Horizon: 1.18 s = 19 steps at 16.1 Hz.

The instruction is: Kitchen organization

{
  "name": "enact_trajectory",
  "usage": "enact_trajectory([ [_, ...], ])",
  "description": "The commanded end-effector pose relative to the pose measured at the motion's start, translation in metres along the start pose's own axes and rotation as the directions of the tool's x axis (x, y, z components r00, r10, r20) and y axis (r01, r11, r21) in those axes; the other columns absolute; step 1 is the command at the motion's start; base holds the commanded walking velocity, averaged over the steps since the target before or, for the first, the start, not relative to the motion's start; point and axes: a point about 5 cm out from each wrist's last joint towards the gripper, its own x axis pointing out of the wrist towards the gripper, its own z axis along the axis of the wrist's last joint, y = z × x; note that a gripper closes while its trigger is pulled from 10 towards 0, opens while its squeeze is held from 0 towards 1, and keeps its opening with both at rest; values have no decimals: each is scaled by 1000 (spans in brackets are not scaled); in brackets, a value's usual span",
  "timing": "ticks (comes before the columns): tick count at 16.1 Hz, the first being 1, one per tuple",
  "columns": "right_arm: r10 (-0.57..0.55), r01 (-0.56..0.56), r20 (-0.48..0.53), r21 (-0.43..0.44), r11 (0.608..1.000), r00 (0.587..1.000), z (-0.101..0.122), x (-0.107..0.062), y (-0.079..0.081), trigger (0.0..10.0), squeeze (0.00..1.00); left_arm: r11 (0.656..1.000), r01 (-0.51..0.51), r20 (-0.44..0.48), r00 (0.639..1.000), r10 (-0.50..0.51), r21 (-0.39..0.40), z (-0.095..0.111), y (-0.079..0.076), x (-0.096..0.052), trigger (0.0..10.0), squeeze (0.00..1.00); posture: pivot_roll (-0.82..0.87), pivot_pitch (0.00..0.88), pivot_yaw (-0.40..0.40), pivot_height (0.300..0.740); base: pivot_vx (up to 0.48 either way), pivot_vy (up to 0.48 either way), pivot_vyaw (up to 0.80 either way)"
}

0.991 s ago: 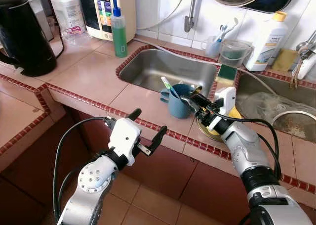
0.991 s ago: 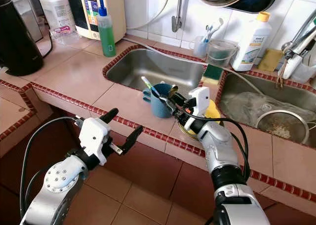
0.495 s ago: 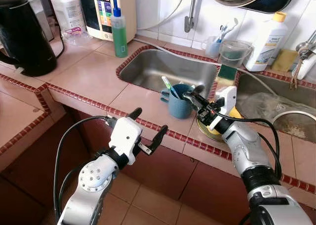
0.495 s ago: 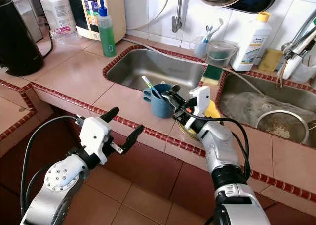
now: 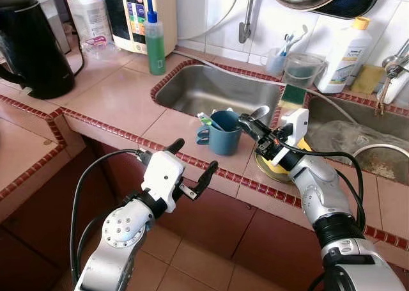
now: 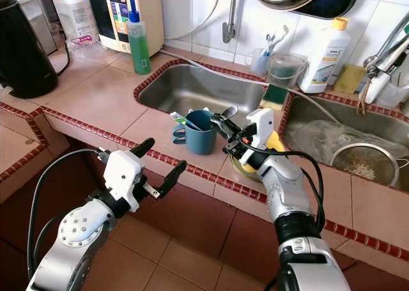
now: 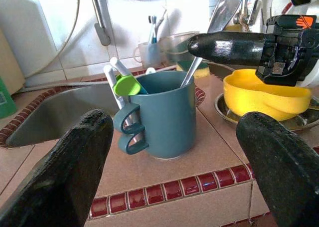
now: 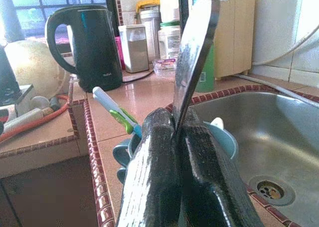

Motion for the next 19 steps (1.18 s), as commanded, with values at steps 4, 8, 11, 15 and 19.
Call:
enact_trajectory([
  [4, -11, 13, 30, -48, 999, 999, 17, 3, -6, 10000, 0, 1000, 11, 10, 1000, -11, 8, 2, -2, 3, 10000, 0, -20, 0, -35, 740, 0, 0, 0],
  [8, -12, 20, 74, -100, 995, 997, 41, 7, -13, 10000, 0, 1000, 8, 10, 1000, -8, 8, 2, -1, 2, 10000, 0, -21, 0, -33, 740, 0, 0, 0],
  [11, 11, 0, 95, -120, 993, 995, 55, 9, -12, 10000, 0, 1000, 7, 10, 1000, -7, 8, 2, 0, 2, 10000, 0, -27, 4, -32, 740, 0, 0, 0],
  [15, 44, -29, 110, -136, 990, 993, 67, 12, -7, 10000, 0, 1000, 5, 13, 1000, -5, 4, 2, -1, 4, 10000, 0, -30, 12, -33, 740, 0, 0, 0],
  [19, 84, -62, 152, -146, 987, 985, 87, 14, -3, 10000, 0, 1000, -1, 14, 1000, 1, 3, 3, 0, 4, 10000, 0, -29, 17, -35, 740, 0, 0, 0],
])
